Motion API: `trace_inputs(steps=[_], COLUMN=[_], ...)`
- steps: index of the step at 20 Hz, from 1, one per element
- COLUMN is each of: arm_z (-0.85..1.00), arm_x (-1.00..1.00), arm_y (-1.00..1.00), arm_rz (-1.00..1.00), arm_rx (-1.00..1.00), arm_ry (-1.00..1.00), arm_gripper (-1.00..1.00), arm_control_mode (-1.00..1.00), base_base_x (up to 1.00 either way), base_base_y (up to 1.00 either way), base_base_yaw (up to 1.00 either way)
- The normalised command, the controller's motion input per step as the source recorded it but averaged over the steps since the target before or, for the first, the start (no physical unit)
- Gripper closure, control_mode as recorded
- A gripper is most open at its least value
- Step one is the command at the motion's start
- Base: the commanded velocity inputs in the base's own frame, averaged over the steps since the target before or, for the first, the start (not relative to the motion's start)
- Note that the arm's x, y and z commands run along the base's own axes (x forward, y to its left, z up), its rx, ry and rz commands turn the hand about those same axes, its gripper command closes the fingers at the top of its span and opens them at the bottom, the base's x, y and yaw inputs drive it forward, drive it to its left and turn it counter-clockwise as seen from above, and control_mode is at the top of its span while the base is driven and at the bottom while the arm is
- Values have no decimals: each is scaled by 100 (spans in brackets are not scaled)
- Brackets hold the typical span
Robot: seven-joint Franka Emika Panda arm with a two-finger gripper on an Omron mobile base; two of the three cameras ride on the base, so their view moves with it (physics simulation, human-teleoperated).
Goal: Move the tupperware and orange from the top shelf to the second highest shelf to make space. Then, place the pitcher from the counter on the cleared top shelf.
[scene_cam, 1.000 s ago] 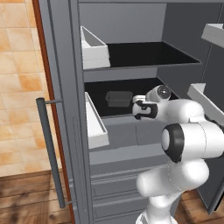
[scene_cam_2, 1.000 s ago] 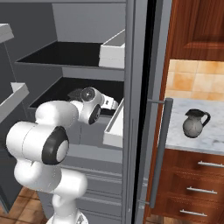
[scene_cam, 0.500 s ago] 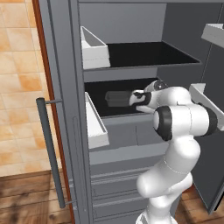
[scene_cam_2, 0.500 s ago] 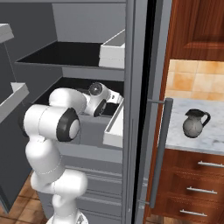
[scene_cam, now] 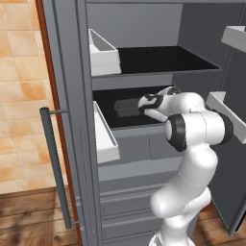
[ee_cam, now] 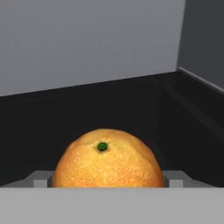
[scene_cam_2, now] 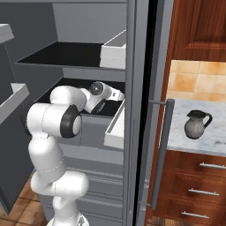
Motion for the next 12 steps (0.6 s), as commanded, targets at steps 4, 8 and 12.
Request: trace_inputs(steps=[4,8,12], arm_z=[44,5,13], arm_x=[-22,-2,-23], arm_y=[6,0,0], arm_rz=[2,0,0], arm_rx=[0,-1,-1], arm_ry=[-12,3,0], arm_gripper=[-100,-100,-100], arm_control_mode=[-100,-100,-100], base_base_x=[0,0,0], base_base_y=[0,0,0], base_base_yaw=[0,0,0])
